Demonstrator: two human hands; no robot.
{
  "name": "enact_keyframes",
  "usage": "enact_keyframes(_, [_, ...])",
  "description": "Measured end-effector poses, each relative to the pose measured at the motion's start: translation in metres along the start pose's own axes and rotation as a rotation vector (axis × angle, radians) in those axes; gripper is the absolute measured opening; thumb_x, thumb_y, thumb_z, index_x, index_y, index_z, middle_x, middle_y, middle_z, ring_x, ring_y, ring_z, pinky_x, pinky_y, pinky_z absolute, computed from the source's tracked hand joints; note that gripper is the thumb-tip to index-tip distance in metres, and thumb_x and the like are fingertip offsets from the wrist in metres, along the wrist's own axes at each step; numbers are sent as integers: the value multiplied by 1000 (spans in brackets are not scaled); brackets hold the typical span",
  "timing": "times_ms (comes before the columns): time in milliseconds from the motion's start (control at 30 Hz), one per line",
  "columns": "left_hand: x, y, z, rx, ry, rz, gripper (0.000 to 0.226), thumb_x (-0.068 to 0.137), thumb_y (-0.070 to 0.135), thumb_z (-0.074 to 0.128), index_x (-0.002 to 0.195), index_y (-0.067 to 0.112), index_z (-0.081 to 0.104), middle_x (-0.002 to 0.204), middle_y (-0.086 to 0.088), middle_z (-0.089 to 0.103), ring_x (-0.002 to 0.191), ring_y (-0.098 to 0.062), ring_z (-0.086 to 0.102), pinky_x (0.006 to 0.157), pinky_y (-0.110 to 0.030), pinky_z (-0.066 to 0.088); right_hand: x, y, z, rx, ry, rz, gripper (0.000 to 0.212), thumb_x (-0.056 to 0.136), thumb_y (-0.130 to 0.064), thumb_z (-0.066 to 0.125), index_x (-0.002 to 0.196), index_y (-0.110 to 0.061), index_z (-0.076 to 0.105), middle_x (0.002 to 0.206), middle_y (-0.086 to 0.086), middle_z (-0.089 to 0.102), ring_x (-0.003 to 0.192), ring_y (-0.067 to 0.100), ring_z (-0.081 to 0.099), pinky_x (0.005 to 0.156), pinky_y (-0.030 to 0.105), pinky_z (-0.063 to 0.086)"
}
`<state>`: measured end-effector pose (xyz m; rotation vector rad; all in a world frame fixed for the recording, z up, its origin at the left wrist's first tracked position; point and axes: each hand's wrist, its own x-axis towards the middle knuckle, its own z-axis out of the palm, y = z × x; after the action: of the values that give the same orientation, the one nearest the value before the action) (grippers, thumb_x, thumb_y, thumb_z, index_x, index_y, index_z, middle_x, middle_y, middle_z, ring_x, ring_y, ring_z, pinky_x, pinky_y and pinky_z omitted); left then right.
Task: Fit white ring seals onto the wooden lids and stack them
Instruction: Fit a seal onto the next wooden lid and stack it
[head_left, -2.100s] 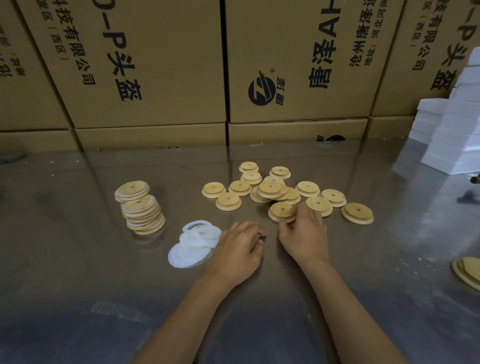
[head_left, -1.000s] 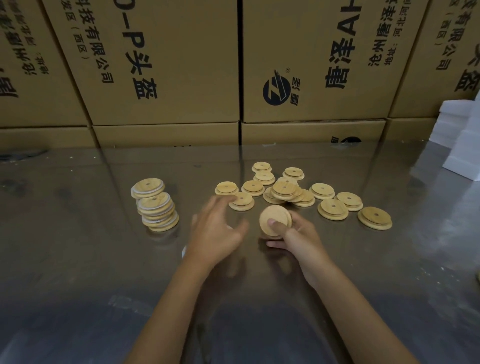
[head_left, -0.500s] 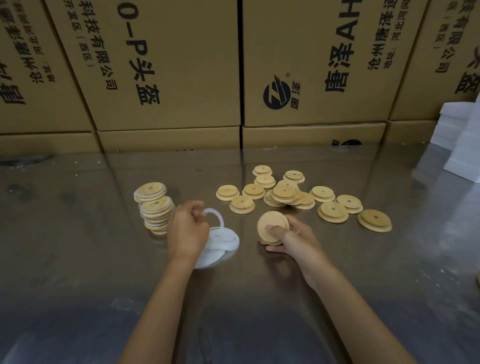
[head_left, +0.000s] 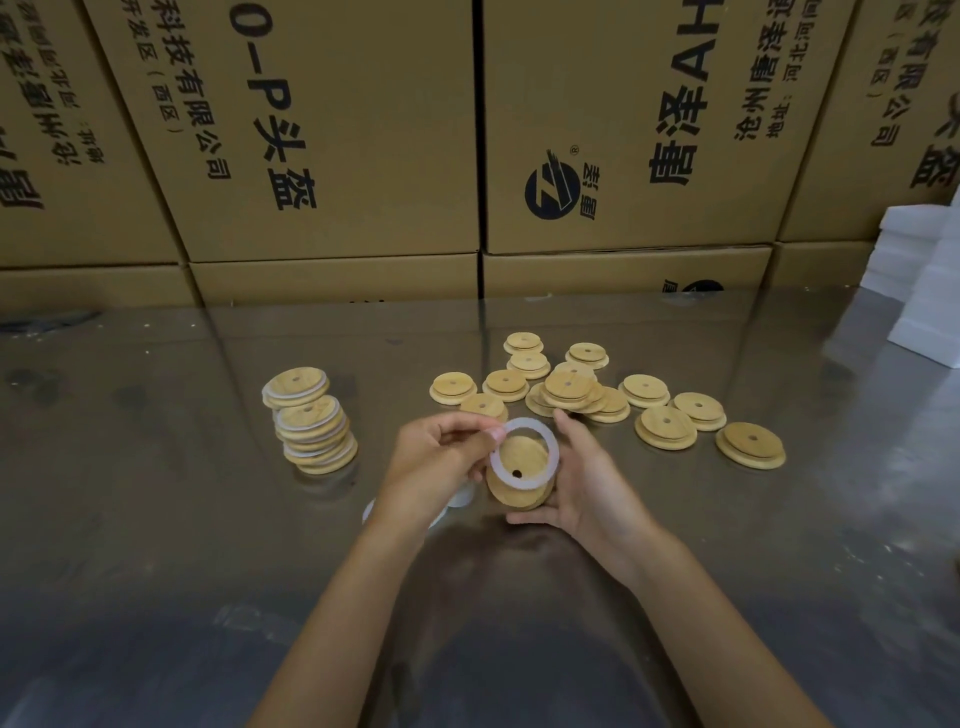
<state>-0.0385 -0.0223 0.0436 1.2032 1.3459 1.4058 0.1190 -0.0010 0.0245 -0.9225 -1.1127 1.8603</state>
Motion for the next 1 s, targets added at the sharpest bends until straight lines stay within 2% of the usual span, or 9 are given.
enact_keyframes(100, [2, -4, 2, 97, 36, 18, 3, 82, 8, 75, 83, 10, 76, 76, 0, 73, 60, 0, 59, 55, -13, 45, -2, -1, 4, -71, -2, 18, 49, 98, -53, 45, 123, -17, 65, 118, 13, 72, 106, 28, 69, 76, 38, 59])
enact_keyframes(233, [1, -5, 0, 158, 9, 90, 10, 84, 6, 72, 83, 14, 77, 76, 4, 72, 64, 2, 61, 57, -12, 45, -3, 3, 3, -103, 39, -53, 31, 98, -32, 57, 120, -14, 70, 122, 18, 68, 98, 23, 67, 73, 37, 58])
enact_keyframes(400, [1, -5, -3, 234, -34, 110, 20, 88, 3, 66, 86, 21, 76, 87, 4, 75, 76, 0, 64, 68, -17, 47, -5, 6, 0, -129, 51, -102, 27, 100, -28, 57, 115, -13, 73, 106, 12, 71, 92, 21, 67, 75, 37, 59])
enact_keyframes(633, [0, -4, -3, 235, -59, 49, 17, 90, 1, 63, 94, 14, 74, 83, -5, 72, 74, -10, 63, 75, -29, 51, -3, 9, 0, -108, 94, -126, 29, 101, -28, 55, 116, -10, 71, 107, 15, 70, 88, 20, 66, 70, 34, 57])
enact_keyframes(800, [1, 0, -5, 184, -93, 32, 22, 88, -2, 66, 108, 3, 67, 75, -4, 66, 64, -8, 61, 66, -20, 52, -1, 8, -1, -21, 106, -106, 34, 102, -28, 51, 122, -5, 66, 113, 20, 69, 90, 25, 66, 68, 33, 53])
enact_keyframes(933, [-1, 3, -5, 152, -127, 4, 23, 87, -2, 66, 110, 1, 65, 79, -10, 68, 71, -21, 62, 68, -25, 54, -1, 6, 0, 36, 113, -96, 35, 103, -28, 51, 125, -3, 62, 107, 15, 67, 86, 24, 64, 68, 34, 52])
enact_keyframes(1000, [-2, 4, -7, 129, -139, -10, 22, 87, -4, 65, 109, 0, 65, 77, -12, 67, 65, -18, 61, 66, -24, 54, -1, 4, -1, 58, 126, -99, 36, 103, -27, 50, 126, -2, 61, 105, 13, 66, 86, 23, 62, 70, 34, 51])
